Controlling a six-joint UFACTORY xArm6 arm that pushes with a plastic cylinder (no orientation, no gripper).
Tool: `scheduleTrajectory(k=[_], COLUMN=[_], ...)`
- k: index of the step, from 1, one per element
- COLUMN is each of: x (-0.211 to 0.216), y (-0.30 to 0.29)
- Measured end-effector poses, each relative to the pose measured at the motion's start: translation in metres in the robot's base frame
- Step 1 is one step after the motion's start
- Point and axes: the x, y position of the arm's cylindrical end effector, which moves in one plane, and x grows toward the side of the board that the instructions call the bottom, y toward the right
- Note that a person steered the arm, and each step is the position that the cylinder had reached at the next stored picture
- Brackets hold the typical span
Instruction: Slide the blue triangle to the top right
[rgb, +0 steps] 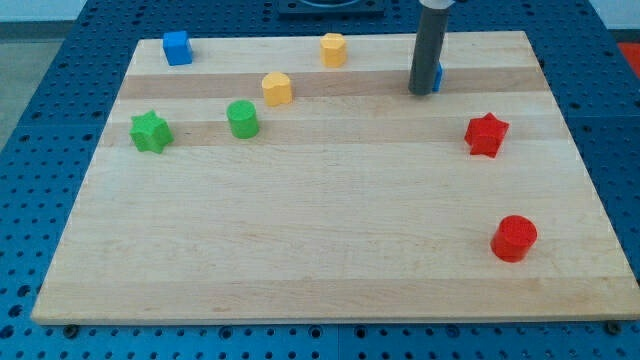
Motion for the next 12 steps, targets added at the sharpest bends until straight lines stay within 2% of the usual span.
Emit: scheduleTrajectory(k=[6,10,12], x=[-0.054,-0.057,-0.062], y=[0.01,0.048,0.048])
